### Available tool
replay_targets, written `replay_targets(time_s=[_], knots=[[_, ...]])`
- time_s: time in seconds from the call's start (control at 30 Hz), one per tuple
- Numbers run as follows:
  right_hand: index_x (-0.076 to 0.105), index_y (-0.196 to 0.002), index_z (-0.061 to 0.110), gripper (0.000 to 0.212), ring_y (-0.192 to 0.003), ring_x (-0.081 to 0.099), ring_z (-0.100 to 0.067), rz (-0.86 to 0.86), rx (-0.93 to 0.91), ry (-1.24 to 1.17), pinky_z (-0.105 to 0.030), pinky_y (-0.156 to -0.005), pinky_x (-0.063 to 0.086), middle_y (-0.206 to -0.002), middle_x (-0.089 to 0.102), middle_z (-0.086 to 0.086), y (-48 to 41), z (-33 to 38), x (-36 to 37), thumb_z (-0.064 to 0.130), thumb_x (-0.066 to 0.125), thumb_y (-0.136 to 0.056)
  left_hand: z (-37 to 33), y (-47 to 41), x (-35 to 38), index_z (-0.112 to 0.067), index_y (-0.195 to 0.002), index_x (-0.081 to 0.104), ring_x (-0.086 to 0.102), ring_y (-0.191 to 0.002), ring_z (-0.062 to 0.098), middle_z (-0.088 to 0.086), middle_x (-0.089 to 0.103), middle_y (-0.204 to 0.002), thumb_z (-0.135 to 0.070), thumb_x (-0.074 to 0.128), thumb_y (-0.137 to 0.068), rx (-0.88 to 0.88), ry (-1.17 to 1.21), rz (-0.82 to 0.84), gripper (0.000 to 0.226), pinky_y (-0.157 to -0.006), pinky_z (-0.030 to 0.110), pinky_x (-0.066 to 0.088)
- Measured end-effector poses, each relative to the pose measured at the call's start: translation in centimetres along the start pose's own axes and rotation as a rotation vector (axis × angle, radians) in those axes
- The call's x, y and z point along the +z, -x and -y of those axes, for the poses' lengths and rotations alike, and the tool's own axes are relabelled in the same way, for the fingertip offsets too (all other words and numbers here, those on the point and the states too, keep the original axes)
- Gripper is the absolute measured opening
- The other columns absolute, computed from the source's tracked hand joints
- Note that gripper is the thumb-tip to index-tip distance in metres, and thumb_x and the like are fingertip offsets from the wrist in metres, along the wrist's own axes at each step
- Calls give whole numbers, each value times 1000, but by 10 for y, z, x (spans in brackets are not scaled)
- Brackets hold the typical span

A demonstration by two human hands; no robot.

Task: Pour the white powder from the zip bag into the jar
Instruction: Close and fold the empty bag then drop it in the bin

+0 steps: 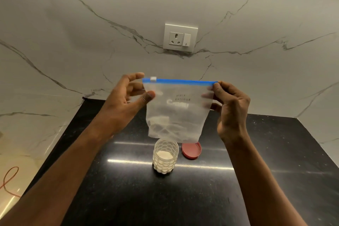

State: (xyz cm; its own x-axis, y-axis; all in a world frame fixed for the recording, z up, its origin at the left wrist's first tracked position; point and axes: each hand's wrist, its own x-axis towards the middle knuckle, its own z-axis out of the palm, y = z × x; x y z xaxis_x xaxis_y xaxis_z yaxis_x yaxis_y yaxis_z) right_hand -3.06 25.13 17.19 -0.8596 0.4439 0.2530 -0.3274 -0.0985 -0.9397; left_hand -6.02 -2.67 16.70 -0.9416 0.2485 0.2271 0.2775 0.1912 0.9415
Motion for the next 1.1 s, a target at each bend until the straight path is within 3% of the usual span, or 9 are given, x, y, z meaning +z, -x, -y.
replay_targets(time_s=[0.07,0.23,0.4,0.5,0.6,0.73,0.9,1.0,1.1], knots=[[76,-105,8,13,-79,77,-23,7,90,-71,-34,-58,59,-92,78,-5,-6,3,3,16,66,-100,9,1,8,-51,-126,55,75,-114,11,-10,77,-124,-64,89,-70,-173,194,97,66,-86,33,65],[64,-131,15,42,-110,75,-26,251,341,-104,-47,-83,64,-122,77,-6,-4,-11,8,35,71,-95,37,10,29,-28,-112,78,81,-101,24,2,83,-109,-34,77,-93,-229,309,-23,20,-74,30,66],[54,-144,24,72,-122,71,-27,641,488,72,-44,-94,62,-132,72,-6,33,-45,0,8,86,-81,43,17,31,-26,-131,70,77,-112,28,5,79,-122,-24,74,-96,-297,518,-31,35,-81,40,67],[55,-140,18,66,-113,74,-34,562,451,113,-55,-85,64,-127,74,-11,38,-51,-1,-5,81,-83,48,22,29,-45,-137,60,75,-115,23,-5,76,-126,-13,83,-87,-308,521,145,64,-82,44,66],[59,-135,16,58,-103,77,-38,506,437,120,-46,-63,66,-122,76,-12,37,-52,-4,-9,76,-85,51,25,30,-64,-121,65,76,-114,23,-11,76,-121,6,78,-81,-354,572,228,81,-74,47,67],[64,-129,19,41,-74,78,-26,441,446,102,-25,-44,55,-116,79,-8,43,-54,-4,-5,68,-95,52,27,27,-45,-122,75,75,-114,39,10,73,-131,9,70,-78,-437,783,203,70,-69,49,68],[70,-125,15,40,-47,63,-16,339,570,-119,-20,-37,49,-111,79,-17,46,-58,-4,-11,51,-100,59,30,26,-24,-113,84,75,-106,53,23,63,-138,15,55,-80,-588,1097,126,58,-58,42,68],[72,-123,12,46,-44,60,-11,287,655,-220,-17,-36,48,-111,78,-22,45,-57,-5,-11,38,-103,63,37,18,-22,-134,74,68,-124,49,23,61,-148,5,59,-82,-473,1040,262,61,-79,57,66],[73,-126,13,48,-43,59,-9,321,718,-247,-16,-36,49,-115,77,-23,45,-55,-13,-8,35,-104,69,41,1,-28,-160,43,47,-147,48,20,45,-163,-9,74,-82,-303,994,563,87,-111,74,41]])
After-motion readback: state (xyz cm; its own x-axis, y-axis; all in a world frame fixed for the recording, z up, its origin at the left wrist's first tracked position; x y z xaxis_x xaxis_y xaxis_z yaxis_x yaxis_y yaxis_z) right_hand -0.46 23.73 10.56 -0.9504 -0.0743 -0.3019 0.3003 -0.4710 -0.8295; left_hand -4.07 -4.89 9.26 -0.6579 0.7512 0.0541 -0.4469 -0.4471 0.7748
